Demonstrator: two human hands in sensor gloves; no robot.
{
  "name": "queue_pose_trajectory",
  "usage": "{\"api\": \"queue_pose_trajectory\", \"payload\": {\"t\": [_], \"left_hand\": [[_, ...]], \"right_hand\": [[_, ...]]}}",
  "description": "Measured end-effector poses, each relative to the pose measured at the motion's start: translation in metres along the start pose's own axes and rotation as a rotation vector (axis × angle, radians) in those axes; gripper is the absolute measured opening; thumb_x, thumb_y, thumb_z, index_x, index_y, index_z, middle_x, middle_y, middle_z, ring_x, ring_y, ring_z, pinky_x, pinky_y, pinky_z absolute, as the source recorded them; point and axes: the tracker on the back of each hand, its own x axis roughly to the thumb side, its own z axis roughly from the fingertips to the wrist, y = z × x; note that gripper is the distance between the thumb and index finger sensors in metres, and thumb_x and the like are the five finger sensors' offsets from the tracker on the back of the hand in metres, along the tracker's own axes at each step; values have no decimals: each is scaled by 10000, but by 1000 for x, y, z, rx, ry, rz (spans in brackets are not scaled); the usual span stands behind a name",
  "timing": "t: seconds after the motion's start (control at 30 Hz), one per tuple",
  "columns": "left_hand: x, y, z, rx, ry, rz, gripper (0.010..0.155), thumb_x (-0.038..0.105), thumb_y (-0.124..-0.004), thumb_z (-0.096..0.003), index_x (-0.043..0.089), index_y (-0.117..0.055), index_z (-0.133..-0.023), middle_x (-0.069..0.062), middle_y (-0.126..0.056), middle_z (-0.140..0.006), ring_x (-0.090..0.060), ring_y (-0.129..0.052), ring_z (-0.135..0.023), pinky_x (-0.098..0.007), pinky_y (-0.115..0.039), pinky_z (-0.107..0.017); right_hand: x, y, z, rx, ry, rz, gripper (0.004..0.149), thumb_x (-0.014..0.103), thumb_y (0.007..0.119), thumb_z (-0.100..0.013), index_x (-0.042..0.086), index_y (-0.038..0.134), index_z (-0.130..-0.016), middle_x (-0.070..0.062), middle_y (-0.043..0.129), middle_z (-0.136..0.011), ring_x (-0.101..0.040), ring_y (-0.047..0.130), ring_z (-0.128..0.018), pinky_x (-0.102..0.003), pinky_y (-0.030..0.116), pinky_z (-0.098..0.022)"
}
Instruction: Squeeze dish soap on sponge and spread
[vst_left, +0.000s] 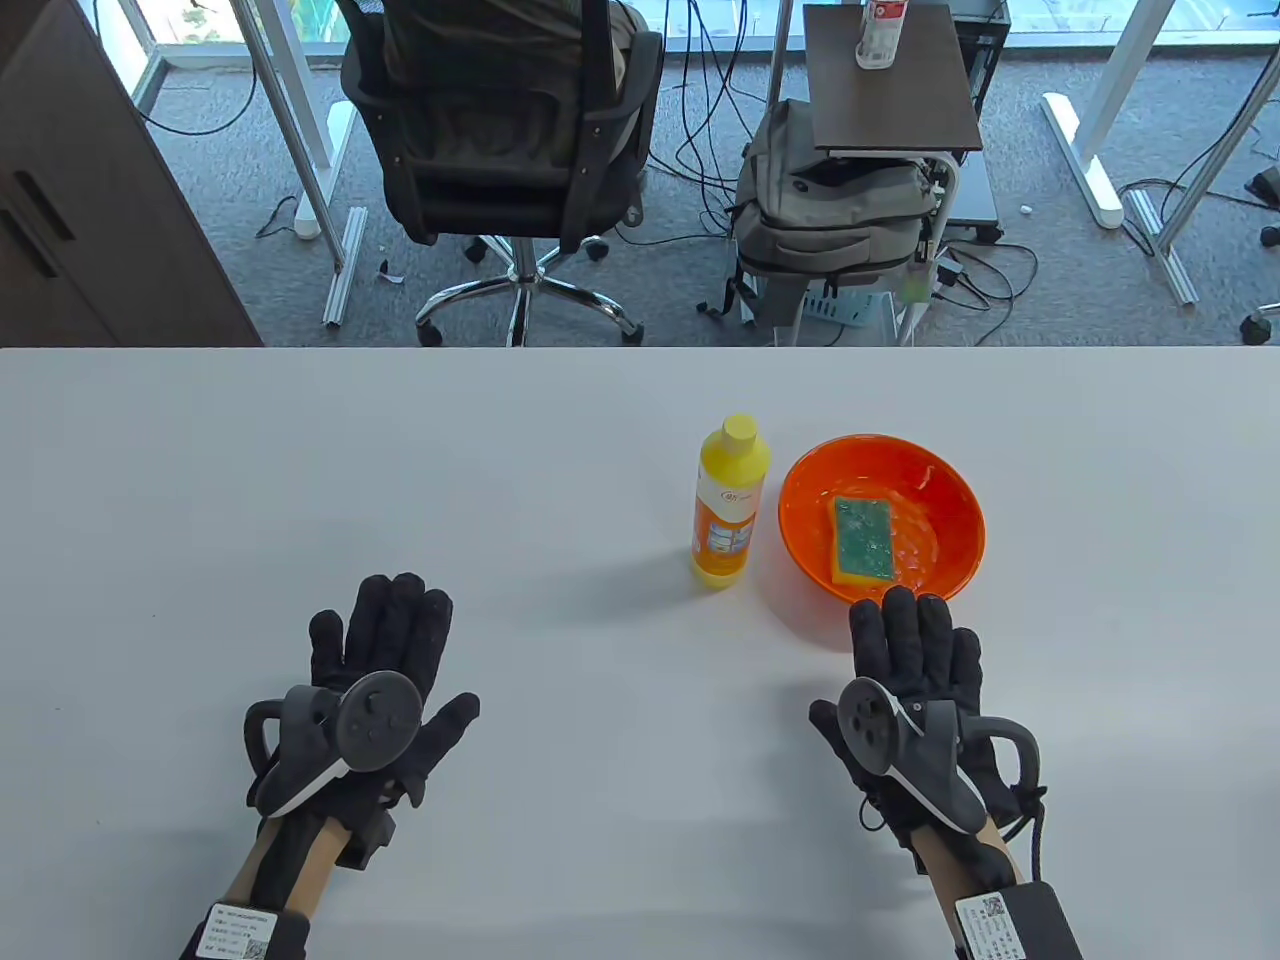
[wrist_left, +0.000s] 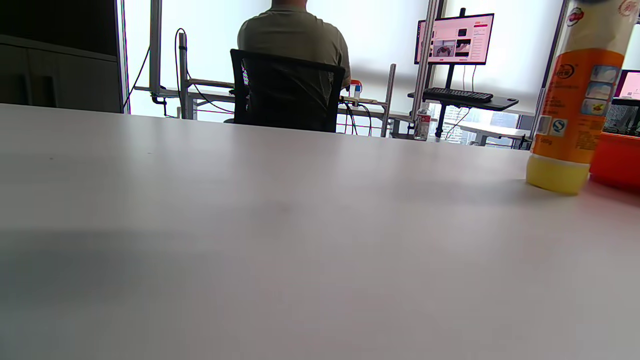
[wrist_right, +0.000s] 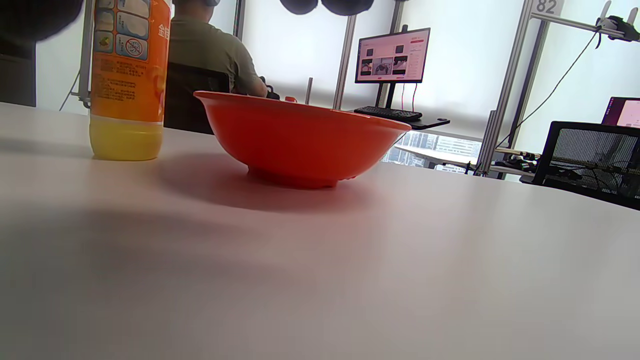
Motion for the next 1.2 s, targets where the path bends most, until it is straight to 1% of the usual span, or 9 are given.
{"api": "queue_pose_trajectory", "payload": {"t": [0.3, 0.5, 0.63, 0.77, 0.8, 0.83, 0.93, 1.0, 1.2], "left_hand": [[1, 0, -1, -8, -3, 4, 877, 696, -630, -370, 373, -256, -1095, 63, -213, -1220, -230, -202, -1200, -629, -213, -829], [2, -1, -1, -15, -6, 7, 872, 692, -631, -371, 375, -264, -1095, 61, -218, -1220, -233, -206, -1199, -631, -221, -830], [2, -1, -2, -22, -2, 13, 869, 691, -631, -372, 375, -268, -1095, 60, -219, -1220, -232, -208, -1199, -633, -222, -829], [1, -2, -3, -30, 2, 21, 867, 690, -632, -373, 375, -269, -1096, 58, -217, -1219, -234, -208, -1198, -634, -221, -829], [1, -2, -3, -32, 3, 22, 868, 689, -632, -374, 375, -267, -1096, 58, -216, -1219, -235, -205, -1199, -634, -222, -828], [1, -2, -3, -33, 4, 22, 867, 689, -632, -374, 375, -267, -1095, 57, -216, -1219, -237, -207, -1198, -633, -224, -829], [1, -2, -3, -37, 5, 28, 865, 686, -633, -376, 374, -269, -1096, 53, -216, -1219, -241, -208, -1197, -634, -226, -828], [1, -2, -3, -38, 7, 28, 864, 684, -634, -376, 373, -272, -1096, 54, -218, -1219, -242, -211, -1197, -635, -227, -828], [1, -3, -5, -49, 7, 37, 865, 688, -634, -376, 374, -273, -1097, 51, -217, -1220, -249, -208, -1197, -643, -214, -822]], "right_hand": [[-10, -3, -13, -27, 65, -3, 921, 730, 687, -304, 387, 289, -1060, 48, 291, -1187, -275, 385, -1127, -476, 391, -834], [-33, -1, -38, -39, 164, -7, 892, 726, 663, -308, 394, 311, -1057, 48, 323, -1183, -268, 439, -1120, -463, 429, -834], [-50, 4, -57, -36, 258, -30, 894, 724, 644, -315, 387, 272, -1054, 39, 315, -1179, -260, 468, -1114, -458, 454, -829], [-65, 12, -74, 17, 409, -206, 900, 707, 649, -329, 326, 285, -1058, -22, 419, -1161, -285, 630, -1056, -462, 563, -795], [-70, 17, -80, 54, 475, -293, 903, 688, 673, -337, 289, 300, -1056, -43, 510, -1135, -285, 744, -990, -458, 630, -762], [-72, 19, -82, 74, 493, -324, 905, 681, 680, -341, 269, 303, -1054, -51, 558, -1117, -278, 802, -946, -451, 665, -741], [-80, 33, -89, 182, 600, -544, 902, 651, 719, -351, 204, 356, -1045, -68, 739, -1023, -264, 958, -786, -428, 765, -657], [-82, 41, -90, 227, 661, -667, 876, 630, 731, -363, 170, 413, -1036, -82, 793, -985, -271, 1003, -718, -423, 798, -616], [-91, 61, -85, 236, 859, -915, 691, 523, 734, -403, 146, 632, -973, -93, 958, -833, -242, 1090, -536, -393, 878, -499]]}}
